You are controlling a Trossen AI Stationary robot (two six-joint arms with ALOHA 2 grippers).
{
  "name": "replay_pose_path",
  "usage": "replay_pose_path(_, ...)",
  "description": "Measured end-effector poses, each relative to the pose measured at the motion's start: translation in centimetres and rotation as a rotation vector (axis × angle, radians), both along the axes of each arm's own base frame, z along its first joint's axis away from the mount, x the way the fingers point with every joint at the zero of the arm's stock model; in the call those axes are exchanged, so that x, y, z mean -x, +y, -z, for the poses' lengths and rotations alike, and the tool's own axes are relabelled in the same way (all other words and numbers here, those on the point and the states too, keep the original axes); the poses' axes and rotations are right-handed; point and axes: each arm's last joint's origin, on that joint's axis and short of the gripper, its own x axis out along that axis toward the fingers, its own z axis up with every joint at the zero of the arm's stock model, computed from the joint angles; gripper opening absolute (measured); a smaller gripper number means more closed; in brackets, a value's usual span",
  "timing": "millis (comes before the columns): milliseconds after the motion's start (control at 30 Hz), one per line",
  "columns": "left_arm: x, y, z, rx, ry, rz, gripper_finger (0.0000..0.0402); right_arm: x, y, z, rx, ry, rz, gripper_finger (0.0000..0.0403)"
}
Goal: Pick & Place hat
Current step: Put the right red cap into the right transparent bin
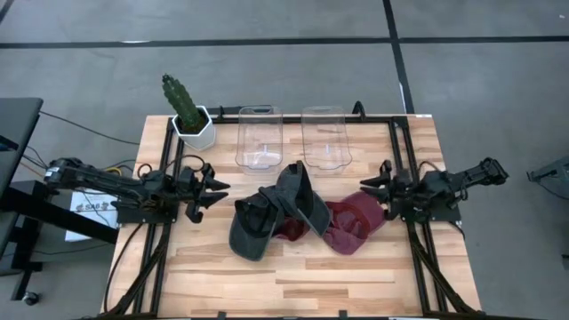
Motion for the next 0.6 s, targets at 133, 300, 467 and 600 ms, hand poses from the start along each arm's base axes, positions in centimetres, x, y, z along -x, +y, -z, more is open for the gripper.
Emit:
replay_pose_path(133, -0.6, -0.3, 0.6, 0.009, 0.042, 0.016, 0.0122, 0.0, 0.0, 1.3, 0.043, 0.130, 0.000, 0.0082)
replay_pose_path(300, -1.4, -0.9, 1.3, 0.007, 0.073, 0.029, 0.0122, -0.1, 0.1, 1.8, 0.062, 0.187, -0.022, 0.0082)
replay_pose_path(467, -2.2, -1.1, 2.1, 0.003, 0.103, 0.035, 0.0122, -0.1, 0.2, 1.9, 0.066, 0.201, -0.031, 0.0082)
replay_pose_path(600, -2.9, -1.2, 2.7, 0.024, 0.137, 0.032, 0.0122, -0.2, 0.2, 1.9, 0.067, 0.203, -0.032, 0.0082)
